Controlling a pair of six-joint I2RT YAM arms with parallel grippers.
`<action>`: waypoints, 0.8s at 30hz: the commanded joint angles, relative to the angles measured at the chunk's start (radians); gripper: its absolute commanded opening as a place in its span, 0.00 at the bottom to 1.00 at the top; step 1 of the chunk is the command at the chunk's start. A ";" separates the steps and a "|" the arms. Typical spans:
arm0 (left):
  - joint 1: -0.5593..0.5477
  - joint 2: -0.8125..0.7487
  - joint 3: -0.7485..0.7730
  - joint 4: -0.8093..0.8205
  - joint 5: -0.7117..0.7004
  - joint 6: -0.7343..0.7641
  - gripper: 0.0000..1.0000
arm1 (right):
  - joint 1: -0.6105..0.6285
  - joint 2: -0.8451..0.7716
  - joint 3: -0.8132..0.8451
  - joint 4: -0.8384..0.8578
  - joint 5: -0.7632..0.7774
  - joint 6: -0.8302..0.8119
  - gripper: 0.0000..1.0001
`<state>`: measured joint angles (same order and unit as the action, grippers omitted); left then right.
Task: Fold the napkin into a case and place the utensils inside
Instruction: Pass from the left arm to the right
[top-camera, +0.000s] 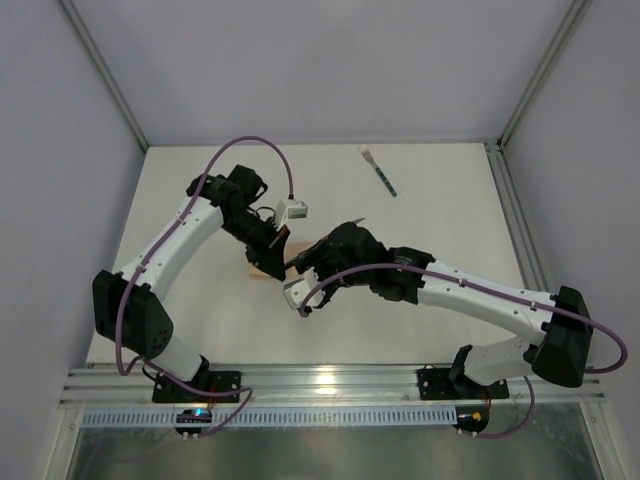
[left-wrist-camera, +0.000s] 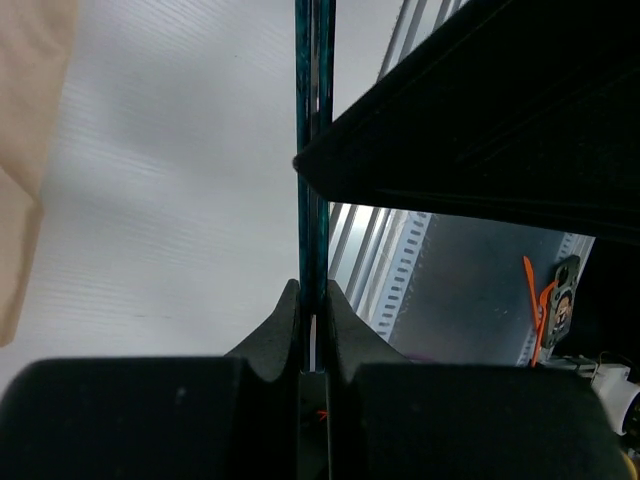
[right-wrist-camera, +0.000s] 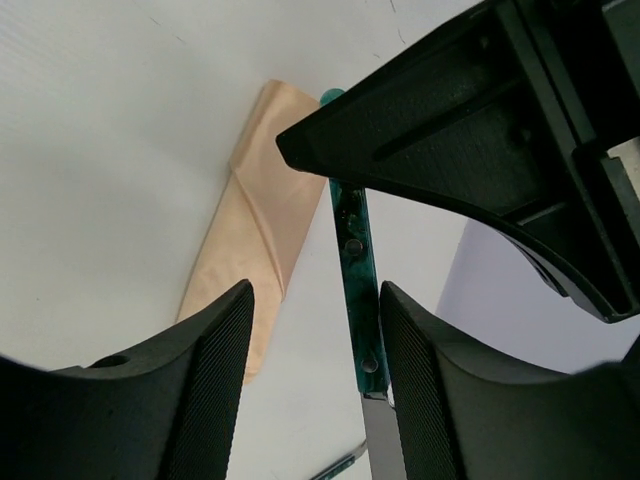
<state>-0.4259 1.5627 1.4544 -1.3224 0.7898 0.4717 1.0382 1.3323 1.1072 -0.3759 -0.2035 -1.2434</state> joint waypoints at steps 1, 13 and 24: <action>-0.005 -0.006 0.021 -0.098 0.074 0.065 0.00 | 0.003 0.028 0.045 0.005 0.075 -0.012 0.55; -0.007 -0.015 -0.002 -0.120 0.049 0.110 0.00 | -0.010 0.068 0.043 0.040 0.199 0.128 0.04; 0.102 -0.104 -0.072 0.290 -0.184 -0.208 0.85 | -0.194 0.152 0.091 -0.202 0.079 0.308 0.04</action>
<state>-0.4038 1.5265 1.4025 -1.2102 0.6971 0.4026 0.9154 1.4555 1.1622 -0.4664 -0.0727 -1.0023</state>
